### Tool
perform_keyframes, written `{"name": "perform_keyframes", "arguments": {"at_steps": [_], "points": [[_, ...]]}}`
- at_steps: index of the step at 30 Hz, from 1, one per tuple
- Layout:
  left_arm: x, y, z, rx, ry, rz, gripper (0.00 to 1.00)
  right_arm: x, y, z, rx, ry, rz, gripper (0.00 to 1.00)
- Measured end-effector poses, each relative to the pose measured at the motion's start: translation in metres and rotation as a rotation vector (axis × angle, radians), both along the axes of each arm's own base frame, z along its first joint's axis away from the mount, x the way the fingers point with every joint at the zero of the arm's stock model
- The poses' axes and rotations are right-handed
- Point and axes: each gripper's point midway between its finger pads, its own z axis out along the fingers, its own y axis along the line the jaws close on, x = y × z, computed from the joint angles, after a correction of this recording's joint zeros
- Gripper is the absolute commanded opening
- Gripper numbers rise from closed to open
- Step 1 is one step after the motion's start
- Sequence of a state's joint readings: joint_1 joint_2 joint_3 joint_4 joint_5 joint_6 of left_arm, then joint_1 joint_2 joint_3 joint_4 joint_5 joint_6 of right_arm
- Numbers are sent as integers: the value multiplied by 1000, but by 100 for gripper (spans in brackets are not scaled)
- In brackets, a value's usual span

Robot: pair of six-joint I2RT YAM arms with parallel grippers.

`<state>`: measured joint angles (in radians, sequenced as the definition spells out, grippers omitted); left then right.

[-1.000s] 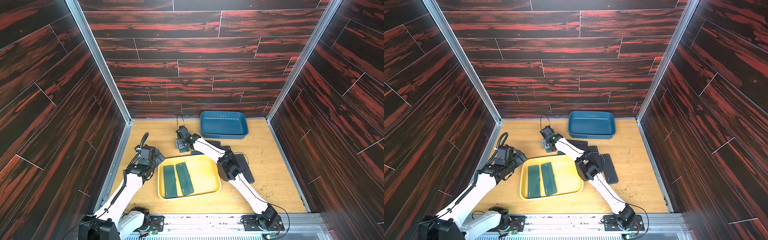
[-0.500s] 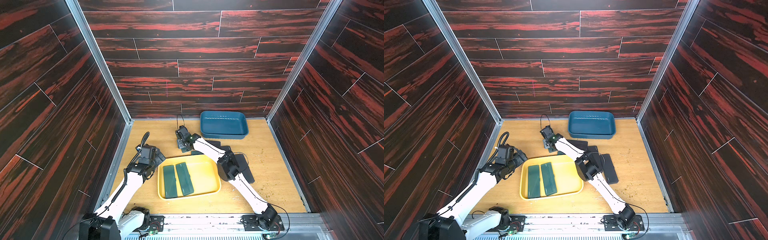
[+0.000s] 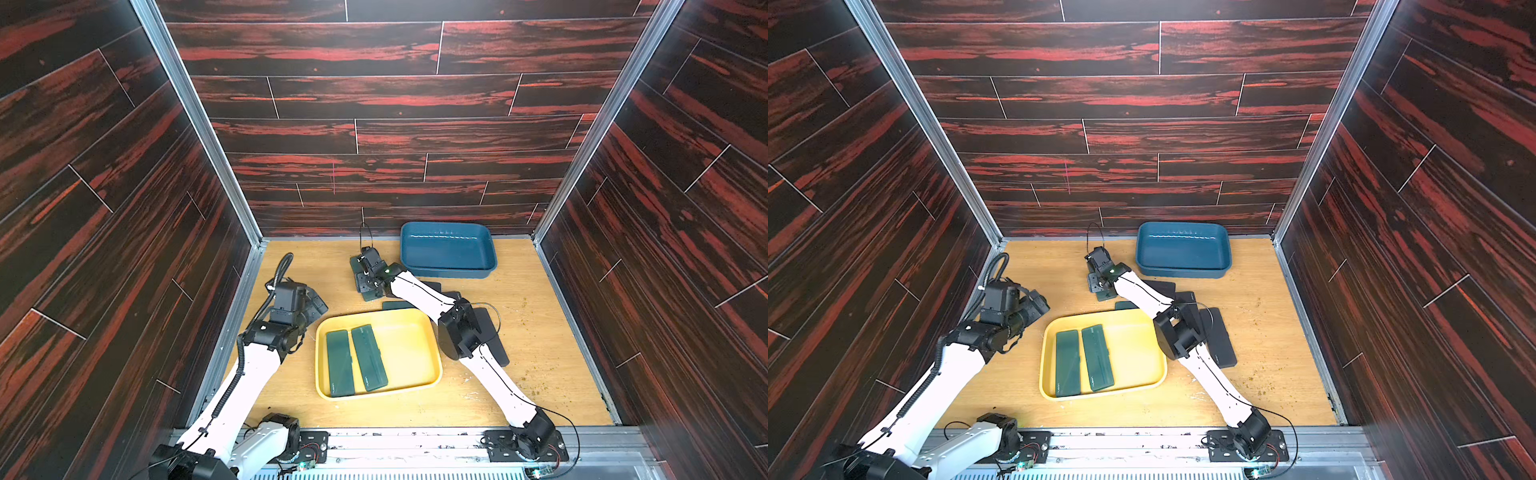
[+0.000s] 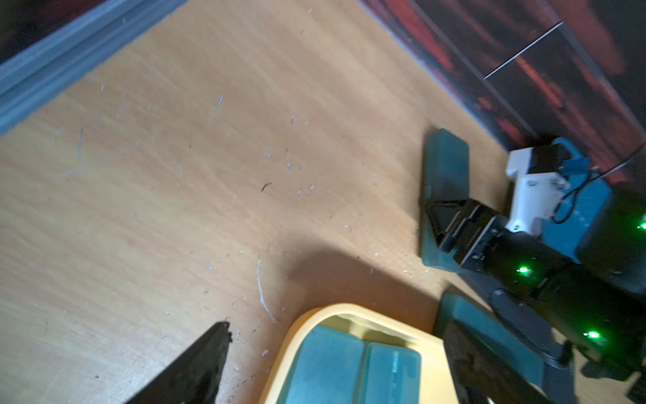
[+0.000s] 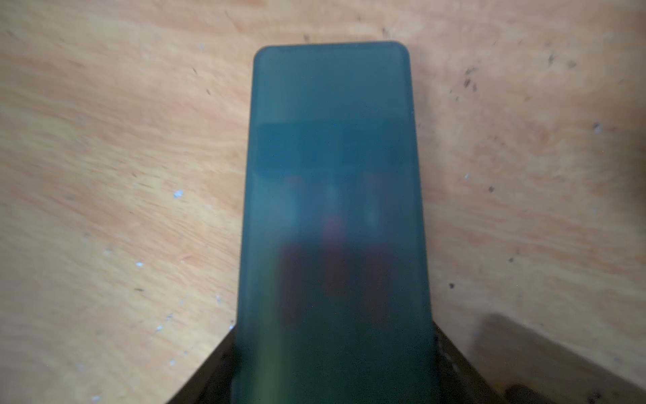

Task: Place the pencil cases by color into the storage box
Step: Pick up the pencil case from the center of the board, then place the pencil case at the storage box.

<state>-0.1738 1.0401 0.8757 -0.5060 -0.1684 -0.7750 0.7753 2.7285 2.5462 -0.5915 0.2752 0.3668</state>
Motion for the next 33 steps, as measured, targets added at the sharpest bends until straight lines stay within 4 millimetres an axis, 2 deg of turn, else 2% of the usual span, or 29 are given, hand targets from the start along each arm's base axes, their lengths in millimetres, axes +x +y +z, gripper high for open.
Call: {"name": "perform_keyframes", "arguments": {"at_steps": [3, 6, 9, 11, 13, 16, 18, 20, 29, 33], "points": [[7, -3, 18, 6, -32, -22, 96, 2, 2, 28, 34, -29, 3, 48], [15, -9, 26, 9, -31, -65, 96, 2, 3, 67, 76, -72, 7, 48], [20, -15, 26, 8, -20, -103, 96, 0, 1, 119, 127, -128, 13, 47], [22, -19, 26, 10, -11, -130, 95, -5, -4, 156, 158, -168, 18, 47], [25, -23, 30, 11, -9, -154, 95, -13, -11, 184, 177, -198, 24, 47], [29, -28, 38, 11, -26, -189, 95, -31, -29, 215, 185, -222, 33, 47], [29, -30, 42, 11, -35, -206, 95, -43, -41, 224, 181, -229, 38, 47], [30, -32, 44, 13, -41, -223, 94, -57, -55, 226, 167, -224, 43, 47], [30, -43, 51, 9, -78, -277, 93, -130, -127, 206, 81, -174, 35, 47], [25, -54, 40, 9, -83, -311, 93, -161, -149, 206, 69, -181, 33, 47]]}}
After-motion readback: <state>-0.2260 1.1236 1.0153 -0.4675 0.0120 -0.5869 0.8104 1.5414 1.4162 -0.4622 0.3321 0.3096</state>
